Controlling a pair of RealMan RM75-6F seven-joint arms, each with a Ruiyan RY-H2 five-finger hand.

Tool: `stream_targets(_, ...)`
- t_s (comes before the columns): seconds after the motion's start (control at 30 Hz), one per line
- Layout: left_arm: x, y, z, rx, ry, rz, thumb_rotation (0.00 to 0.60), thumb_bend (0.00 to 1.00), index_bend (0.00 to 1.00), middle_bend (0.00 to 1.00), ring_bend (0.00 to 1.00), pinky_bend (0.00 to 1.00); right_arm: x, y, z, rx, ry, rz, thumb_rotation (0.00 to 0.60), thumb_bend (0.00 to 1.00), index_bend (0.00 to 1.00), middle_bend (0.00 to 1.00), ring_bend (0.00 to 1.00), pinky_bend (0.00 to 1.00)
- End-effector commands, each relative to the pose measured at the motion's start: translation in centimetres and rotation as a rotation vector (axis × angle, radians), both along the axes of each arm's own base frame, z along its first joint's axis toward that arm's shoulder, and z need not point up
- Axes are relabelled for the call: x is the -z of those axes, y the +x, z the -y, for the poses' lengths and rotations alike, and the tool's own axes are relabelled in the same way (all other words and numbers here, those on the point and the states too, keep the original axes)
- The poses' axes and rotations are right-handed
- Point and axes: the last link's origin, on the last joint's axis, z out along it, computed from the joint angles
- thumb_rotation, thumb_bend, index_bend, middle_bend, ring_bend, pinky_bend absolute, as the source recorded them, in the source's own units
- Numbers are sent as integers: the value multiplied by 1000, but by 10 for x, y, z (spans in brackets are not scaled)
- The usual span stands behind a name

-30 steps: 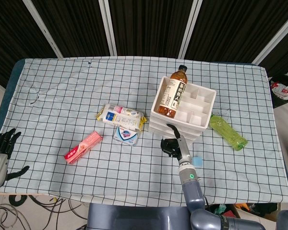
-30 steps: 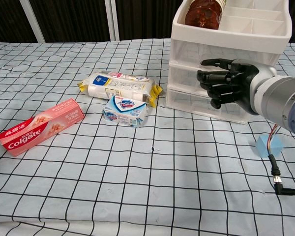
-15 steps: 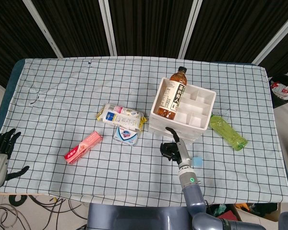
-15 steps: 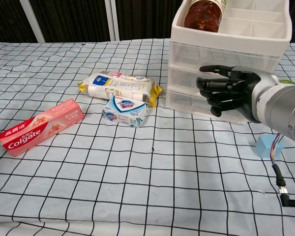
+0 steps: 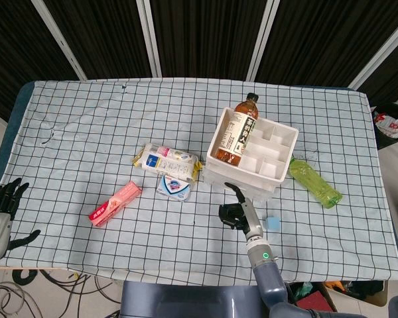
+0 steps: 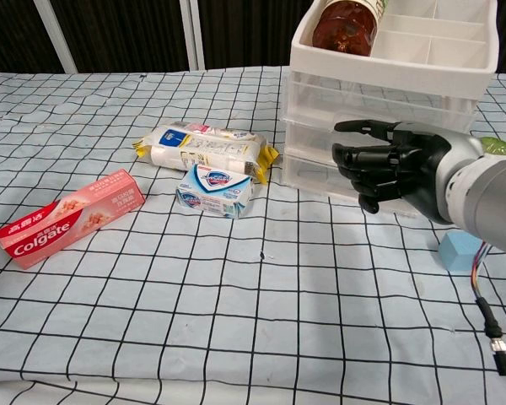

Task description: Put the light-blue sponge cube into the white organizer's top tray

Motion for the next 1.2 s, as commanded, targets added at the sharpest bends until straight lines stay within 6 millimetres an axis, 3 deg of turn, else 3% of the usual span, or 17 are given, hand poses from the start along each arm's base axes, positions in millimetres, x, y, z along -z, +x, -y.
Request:
stream_targets(0.03, 0, 0, 0, 0, 1, -1, 600, 45, 0, 0, 0, 0, 2, -1, -3, -4, 15, -5, 600, 503, 139, 806, 842, 804)
stream_targets(0.23, 0, 0, 0, 0, 1, -1, 600, 46, 0, 0, 0, 0, 2, -2, -9, -27, 26, -22, 600, 503, 4, 805, 842, 804)
stream_targets(0.47, 0, 0, 0, -1, 0, 0, 600, 46, 0, 0, 0, 0, -3, -2, -18, -66, 34, -54, 600, 503, 0, 805, 842, 804)
stream_targets(0.83, 1, 1, 2, 9, 0, -6, 600, 47, 0, 0, 0, 0, -36, -4, -29, -199, -34, -205, 600, 502, 179, 805, 842, 804)
stream_targets(1.2, 0, 3, 1, 35, 23, -24, 600, 47, 0, 0, 0, 0, -71, -8, -25, -297, -152, -444, 600, 500, 179, 803, 842, 804)
